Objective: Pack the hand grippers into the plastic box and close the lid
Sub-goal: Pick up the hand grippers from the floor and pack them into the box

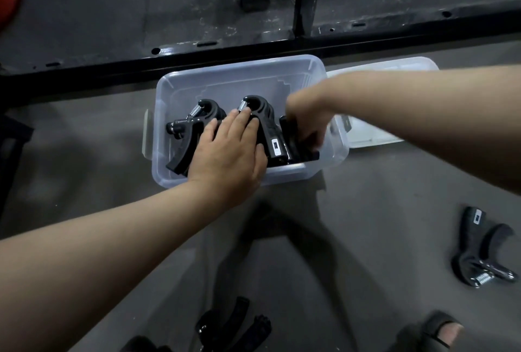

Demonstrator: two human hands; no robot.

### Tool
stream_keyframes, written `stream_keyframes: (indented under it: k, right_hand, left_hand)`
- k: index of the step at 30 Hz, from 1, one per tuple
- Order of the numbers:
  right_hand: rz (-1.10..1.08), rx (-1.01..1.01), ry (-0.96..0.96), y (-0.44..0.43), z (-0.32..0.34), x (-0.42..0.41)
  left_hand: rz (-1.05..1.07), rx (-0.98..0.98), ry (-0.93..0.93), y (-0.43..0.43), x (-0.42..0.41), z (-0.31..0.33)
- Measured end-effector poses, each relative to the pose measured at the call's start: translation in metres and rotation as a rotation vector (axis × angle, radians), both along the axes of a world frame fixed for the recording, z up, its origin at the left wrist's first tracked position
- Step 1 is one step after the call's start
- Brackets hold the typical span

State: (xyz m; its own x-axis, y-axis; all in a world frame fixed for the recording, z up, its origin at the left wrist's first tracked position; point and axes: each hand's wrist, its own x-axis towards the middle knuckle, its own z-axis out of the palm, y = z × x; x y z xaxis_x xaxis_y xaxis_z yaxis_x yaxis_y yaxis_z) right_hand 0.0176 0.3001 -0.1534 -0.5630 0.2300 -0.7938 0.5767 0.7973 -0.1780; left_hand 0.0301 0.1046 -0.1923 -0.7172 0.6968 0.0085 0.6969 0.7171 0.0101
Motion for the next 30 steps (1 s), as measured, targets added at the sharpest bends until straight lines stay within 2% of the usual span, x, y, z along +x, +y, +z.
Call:
stream_keyframes:
  k: [2,5,7,9,12,14,15,18,19,23,26,30]
  right_hand:
    - [0.285,0.101,0.162,0.007,0.003,-0.008]
    - [0.162,0.121,0.316,0.01,0.002,-0.008]
    - [0.179,0.061,0.232,0.001,-0.002,-0.006]
    - [0.212,0.027,0.296,-0.007,-0.006,-0.006]
    - [0.146,0.129,0.343,0.001,-0.005,-0.015]
    - [0.124,0.213,0.261,-0.001,-0.007,-0.01]
    - [0.106,0.189,0.223,-0.004,-0.012,-0.005]
    - [-0.119,-0.219,0.081,-0.018,-0.033,0.011]
    - [-0.195,-0.288,0.066,-0.02,-0.038,0.017]
    - [-0.247,-0.214,0.137,-0.014,-0.047,0.025]
    - [-0.372,-0.139,0.251,-0.015,-0.056,0.023]
    - [-0.401,-0.277,0.211,-0.014,-0.075,0.022]
  left_hand:
    - [-0.001,0.005,-0.004,-0.001,0.0,0.0]
    - [0.0,-0.005,-0.01,0.0,0.001,0.0]
    - [0.003,-0.005,-0.011,0.0,0.0,0.0]
    - [0.001,-0.011,-0.006,0.0,0.0,-0.001]
    - [0.0,-0.014,-0.01,-0.001,0.0,-0.001]
    - [-0.003,-0.014,-0.011,-0.001,0.0,0.0]
    - [-0.003,-0.014,-0.01,-0.001,0.0,0.0]
    - [-0.003,-0.005,-0.011,-0.001,0.0,0.0]
    - [-0.003,-0.002,-0.01,0.0,0.0,0.0]
    - [0.004,0.003,-0.004,0.0,0.0,-0.001]
    - [0.005,0.004,-0.005,0.001,0.0,0.0]
    - [0.007,0.016,-0.003,0.001,0.0,-0.002]
